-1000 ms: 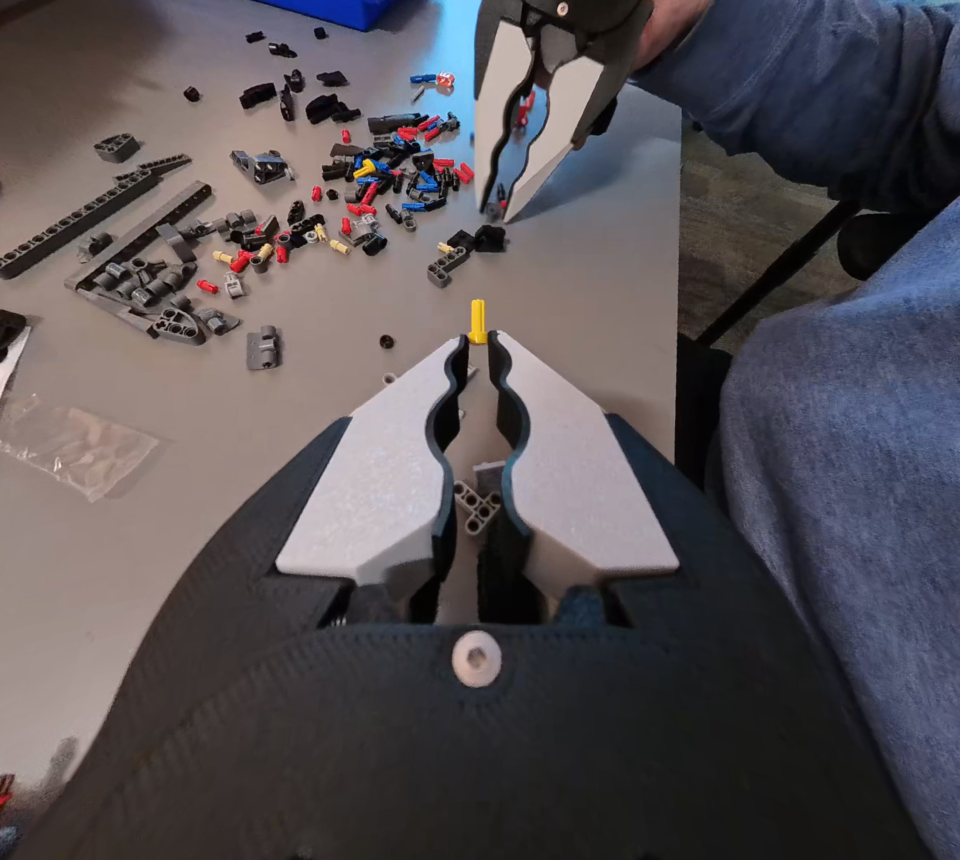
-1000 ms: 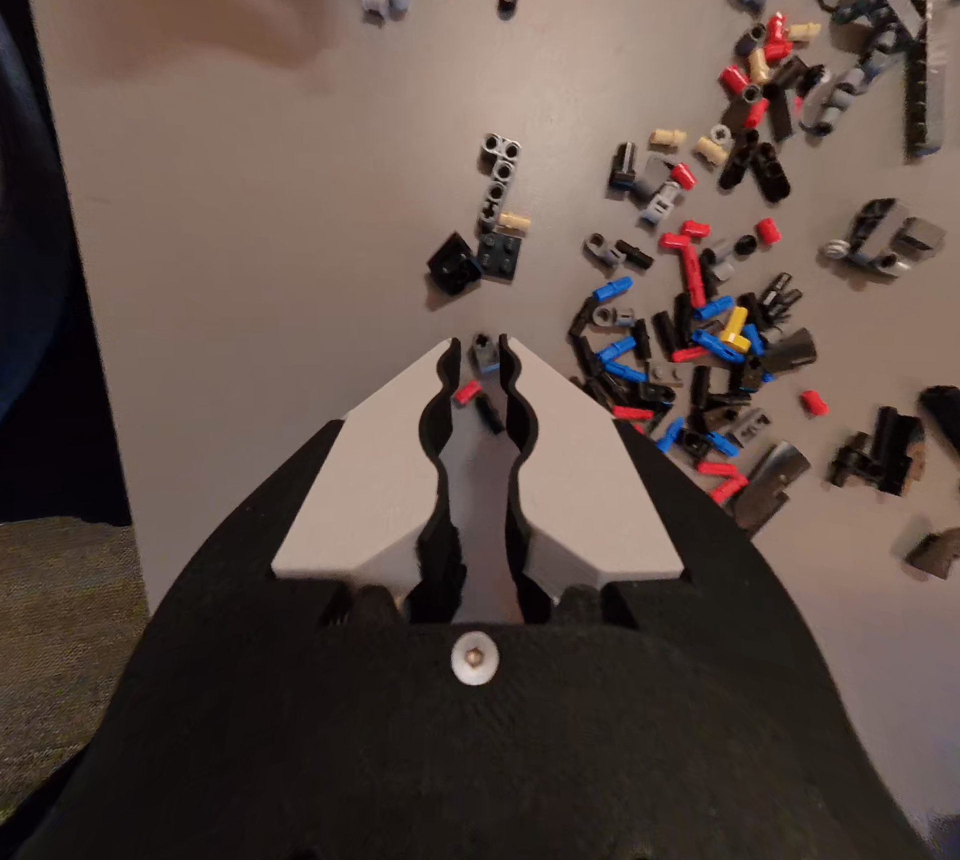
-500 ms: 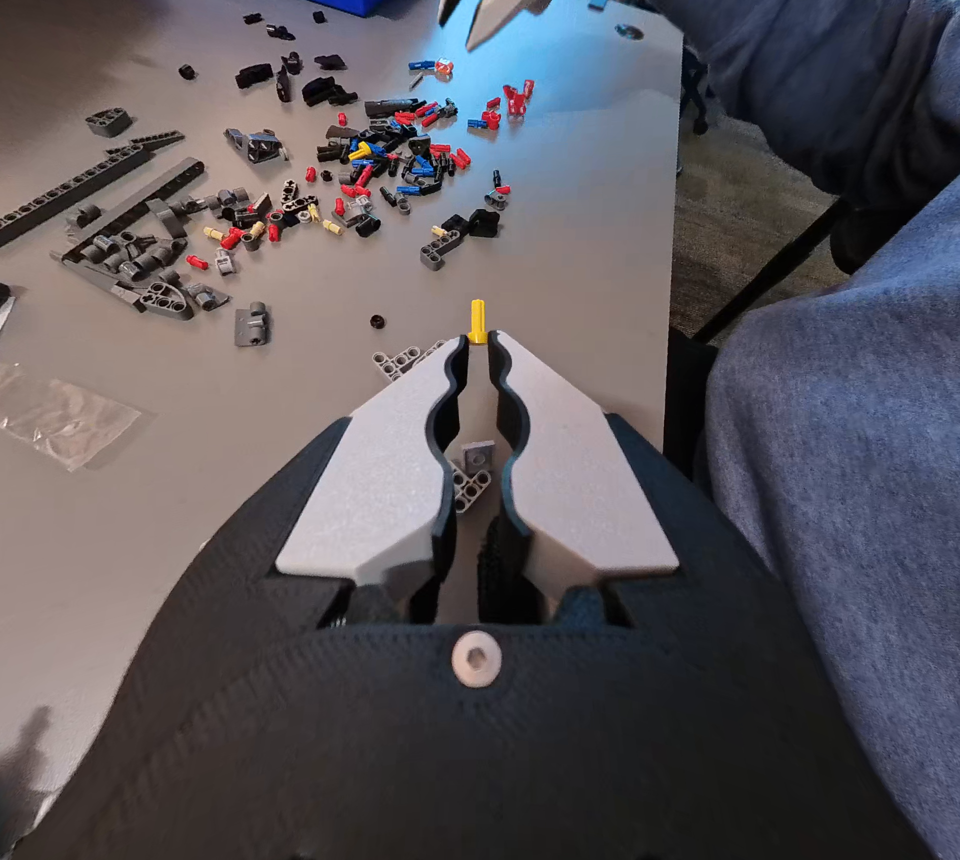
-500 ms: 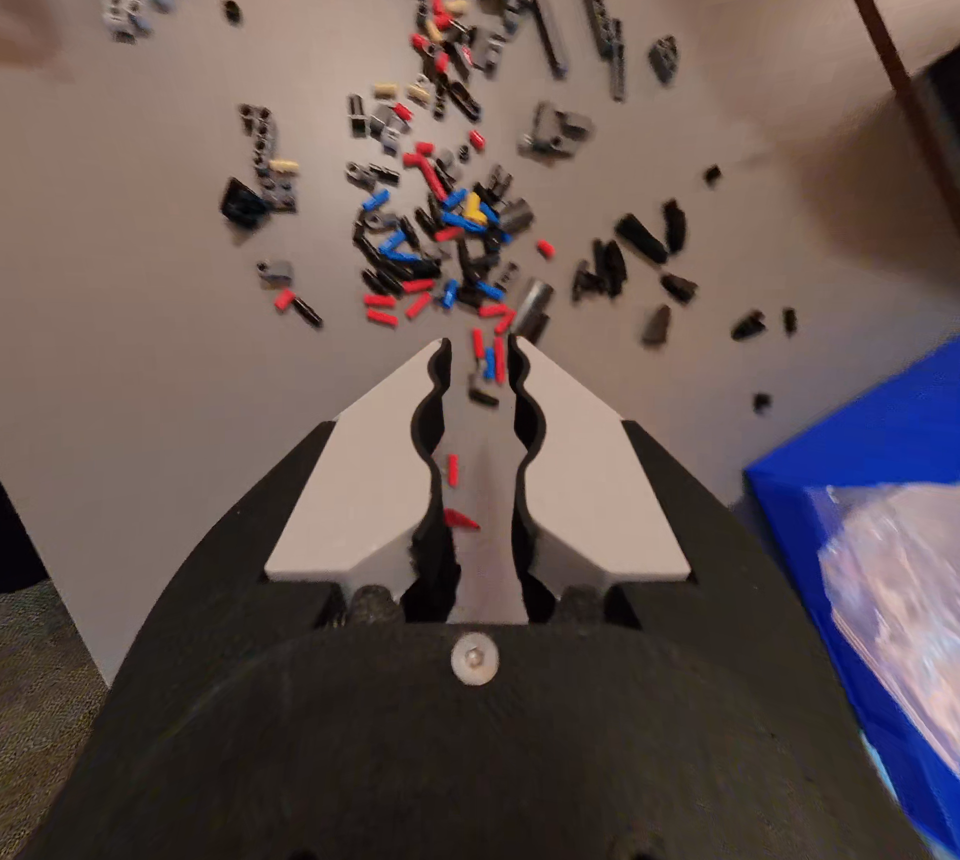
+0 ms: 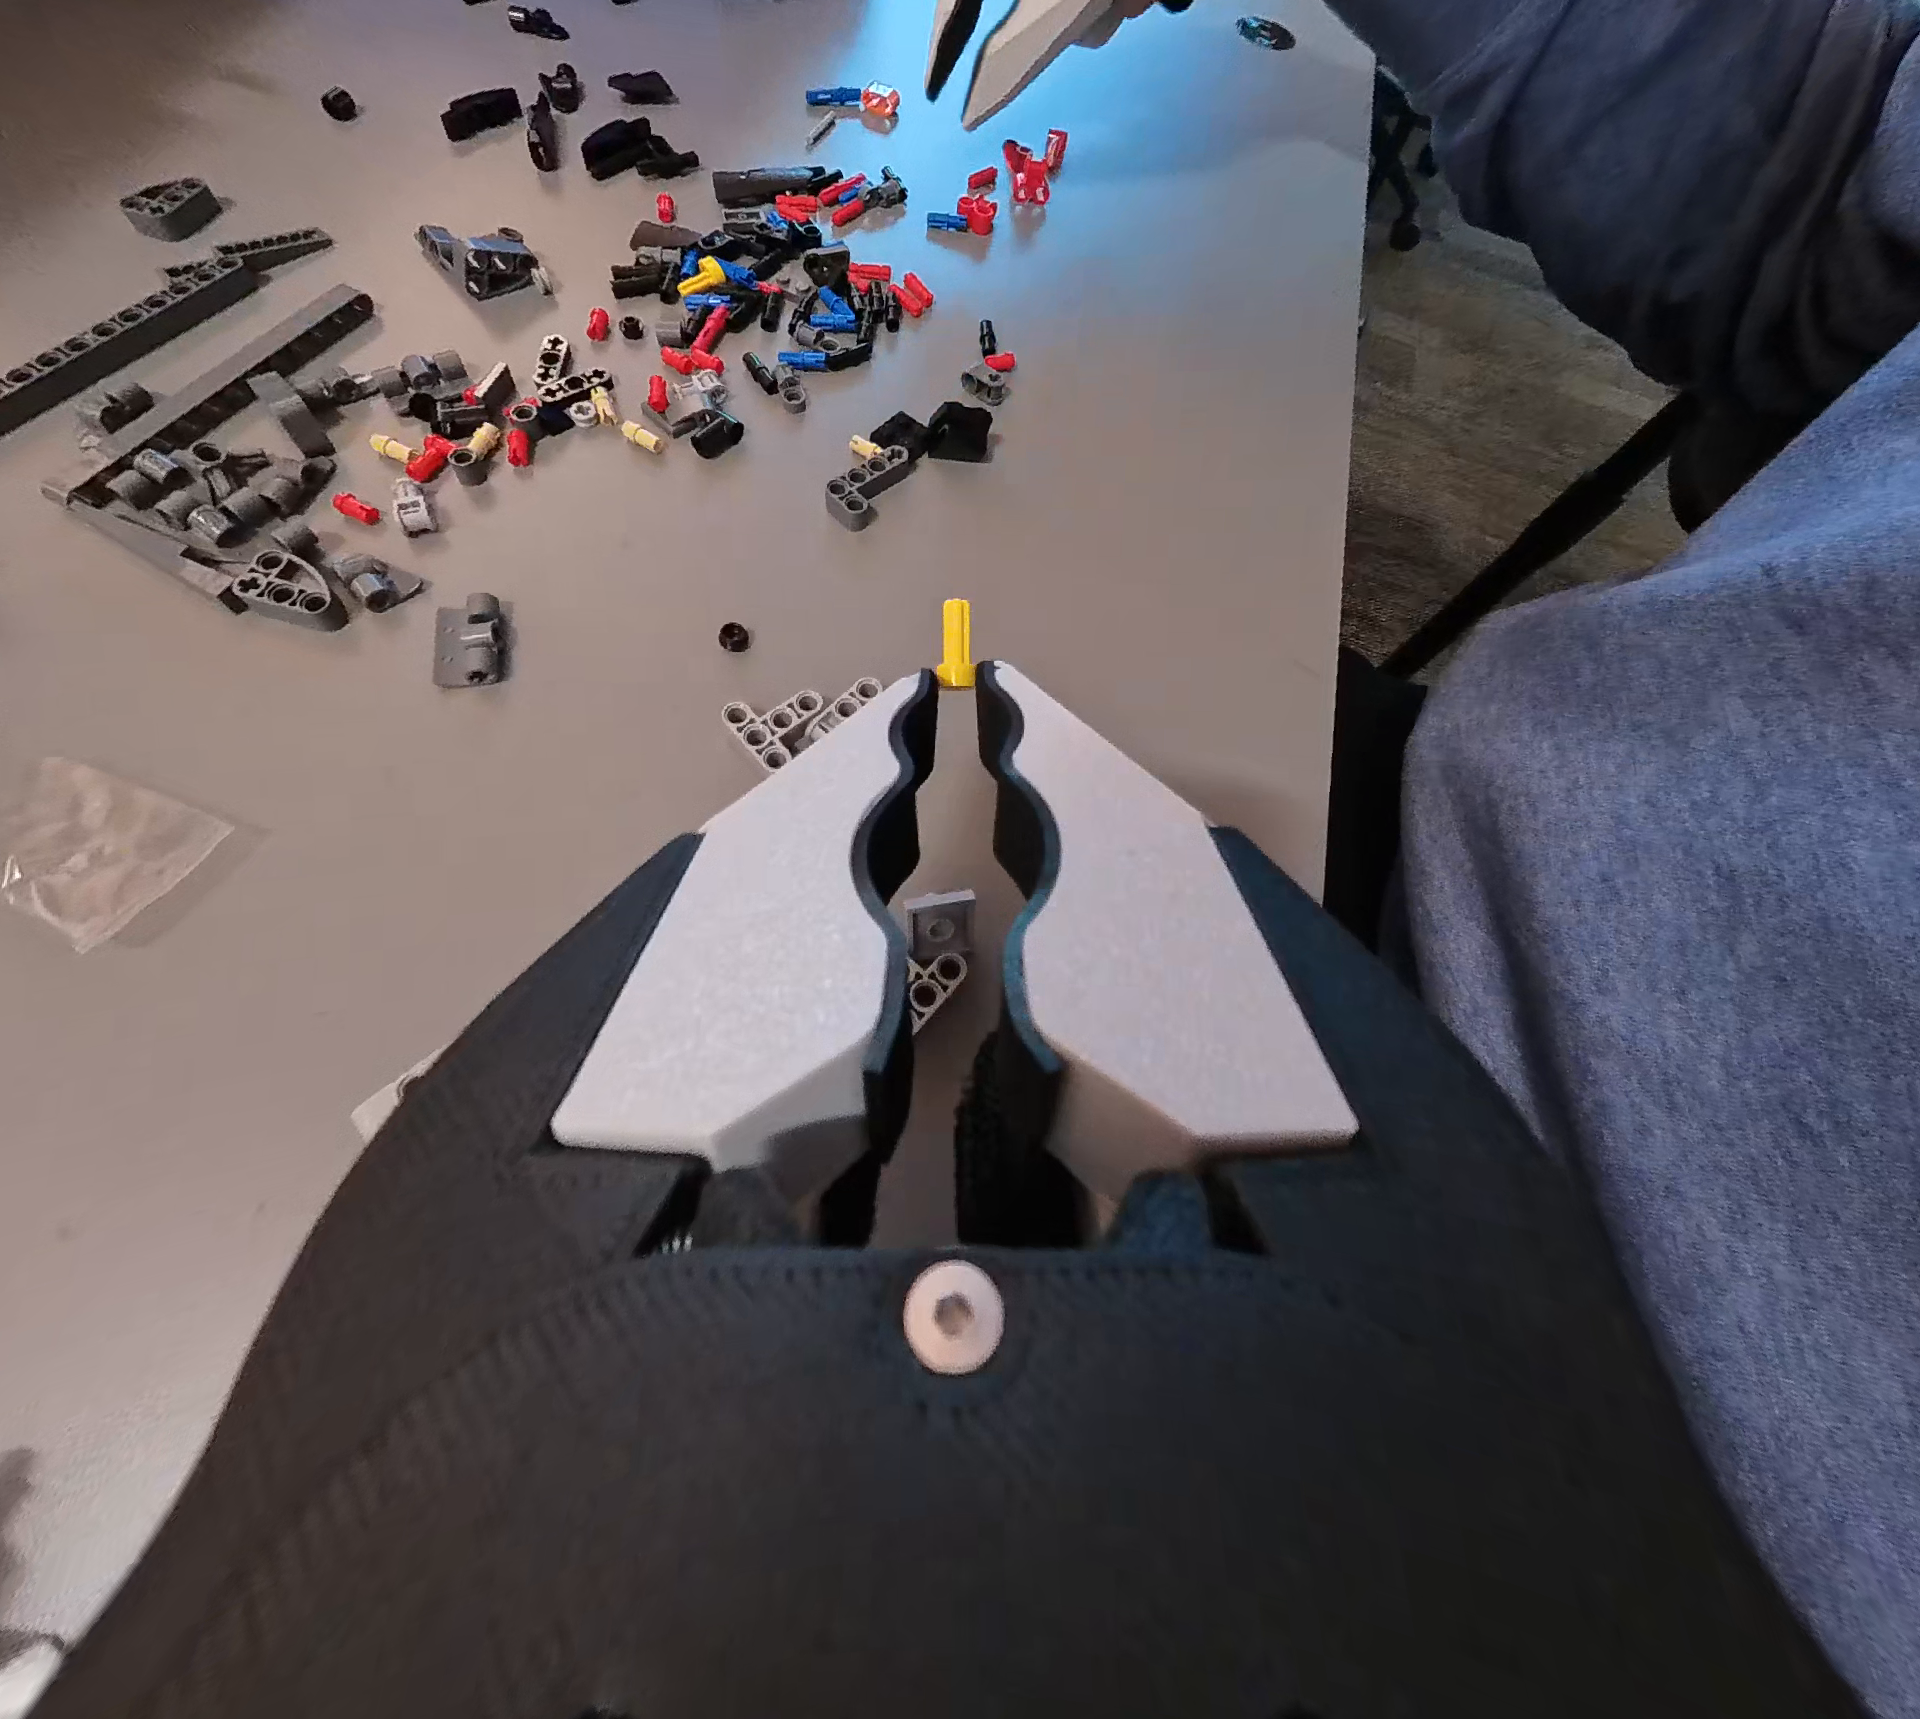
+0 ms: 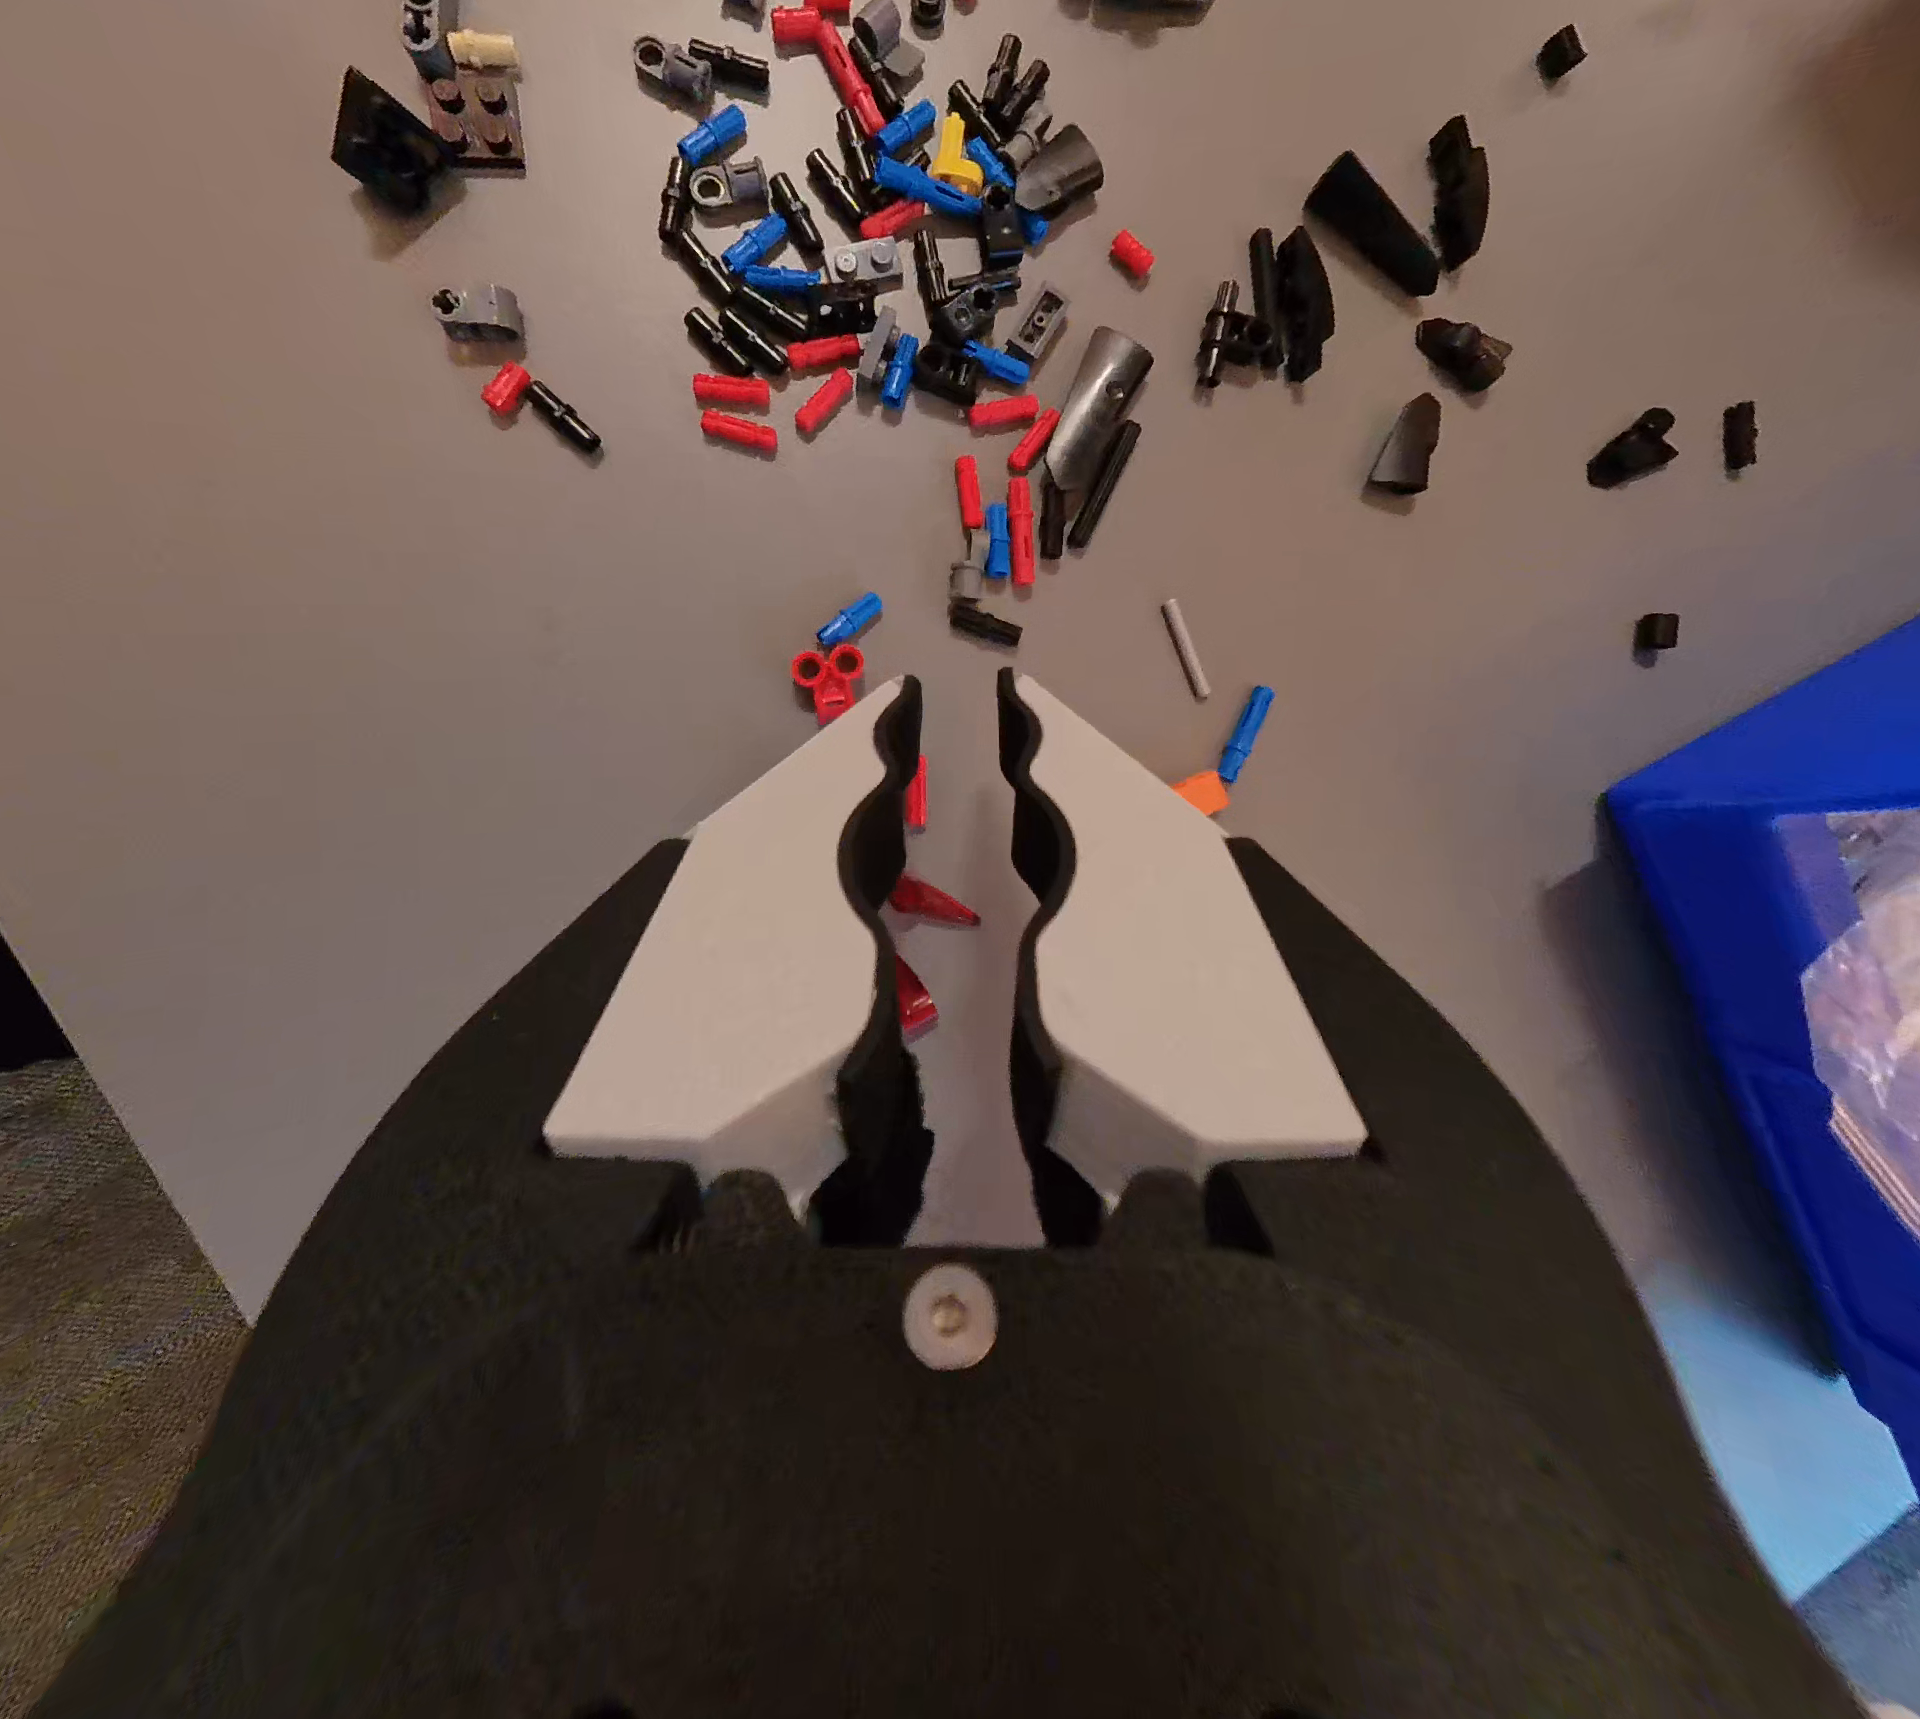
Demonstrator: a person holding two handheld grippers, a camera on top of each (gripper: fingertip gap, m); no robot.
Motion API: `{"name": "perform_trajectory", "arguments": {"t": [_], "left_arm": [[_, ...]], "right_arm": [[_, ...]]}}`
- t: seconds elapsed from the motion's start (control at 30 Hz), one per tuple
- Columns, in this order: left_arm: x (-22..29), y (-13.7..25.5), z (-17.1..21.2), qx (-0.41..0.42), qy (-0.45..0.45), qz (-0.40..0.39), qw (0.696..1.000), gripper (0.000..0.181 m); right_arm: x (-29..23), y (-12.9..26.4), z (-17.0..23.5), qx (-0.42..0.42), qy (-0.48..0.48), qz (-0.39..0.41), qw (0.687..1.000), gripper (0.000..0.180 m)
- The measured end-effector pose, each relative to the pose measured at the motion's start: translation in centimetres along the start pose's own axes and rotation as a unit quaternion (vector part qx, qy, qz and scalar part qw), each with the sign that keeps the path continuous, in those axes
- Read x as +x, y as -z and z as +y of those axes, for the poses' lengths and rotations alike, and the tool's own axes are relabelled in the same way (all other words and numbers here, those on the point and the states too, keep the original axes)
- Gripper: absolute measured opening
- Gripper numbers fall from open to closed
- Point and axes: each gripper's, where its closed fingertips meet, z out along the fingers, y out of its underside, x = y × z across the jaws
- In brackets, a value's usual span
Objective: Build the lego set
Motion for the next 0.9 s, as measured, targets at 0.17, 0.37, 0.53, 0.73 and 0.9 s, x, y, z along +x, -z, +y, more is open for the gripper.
{"name": "perform_trajectory", "arguments": {"t": [0.17, 0.37, 0.53, 0.73, 0.9], "left_arm": [[-0.1, 0.0, 0.1, 0.001, 0.005, -0.001, 1.000, 0.006], [0.0, 0.1, 0.2, 0.001, 0.005, -0.001, 1.000, 0.006], [-0.2, 0.3, 0.2, 0.002, 0.007, -0.005, 1.000, 0.006], [-0.4, 0.7, 0.4, 0.004, 0.010, -0.012, 1.000, 0.006], [-0.5, 1.1, 0.8, 0.002, 0.012, -0.017, 1.000, 0.006]], "right_arm": [[-0.5, -1.3, -1.1, 0.010, 0.009, -0.001, 1.000, 0.011], [-0.3, -3.1, -0.9, -0.003, -0.007, -0.006, 1.000, 0.011], [-0.7, -3.0, -1.6, 0.004, -0.004, -0.015, 1.000, 0.011], [-0.9, -2.1, -4.1, 0.041, 0.009, -0.013, 0.999, 0.012], [-2.0, -2.5, -8.2, 0.069, 0.045, -0.030, 0.996, 0.012]]}}
